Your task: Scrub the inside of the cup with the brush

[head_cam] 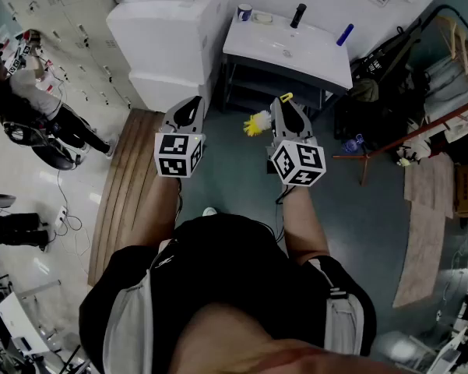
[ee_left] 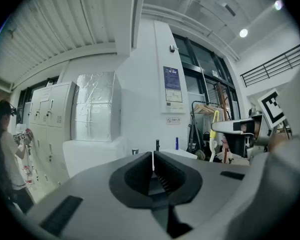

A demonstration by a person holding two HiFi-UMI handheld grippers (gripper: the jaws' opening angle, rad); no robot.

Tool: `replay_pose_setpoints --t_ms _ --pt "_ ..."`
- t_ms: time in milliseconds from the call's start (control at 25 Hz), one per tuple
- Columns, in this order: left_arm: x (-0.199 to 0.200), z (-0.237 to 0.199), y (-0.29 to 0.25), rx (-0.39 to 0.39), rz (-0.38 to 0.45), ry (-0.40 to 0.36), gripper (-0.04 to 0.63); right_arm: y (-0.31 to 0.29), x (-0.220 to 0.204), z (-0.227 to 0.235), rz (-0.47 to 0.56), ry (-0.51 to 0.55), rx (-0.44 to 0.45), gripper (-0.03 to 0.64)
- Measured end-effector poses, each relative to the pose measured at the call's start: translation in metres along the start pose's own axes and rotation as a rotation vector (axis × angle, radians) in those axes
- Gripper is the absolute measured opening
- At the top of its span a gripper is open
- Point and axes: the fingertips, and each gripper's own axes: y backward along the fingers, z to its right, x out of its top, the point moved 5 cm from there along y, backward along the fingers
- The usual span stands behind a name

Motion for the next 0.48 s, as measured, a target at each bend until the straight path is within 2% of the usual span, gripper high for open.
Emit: replay_pose_setpoints --t_ms 160,480 --pt "0.003 -0.005 -0.002 -0.035 0.012 0.050 0.020 -0.005 0.002 -0.005 0.005 -0.012 0.012 0.052" --pt "0.003 -0.024 -0.016 -0.061 0.019 0.038 0.018 -0.022 -0.003 -0.014 0.011 0.008 -0.007 0.052"
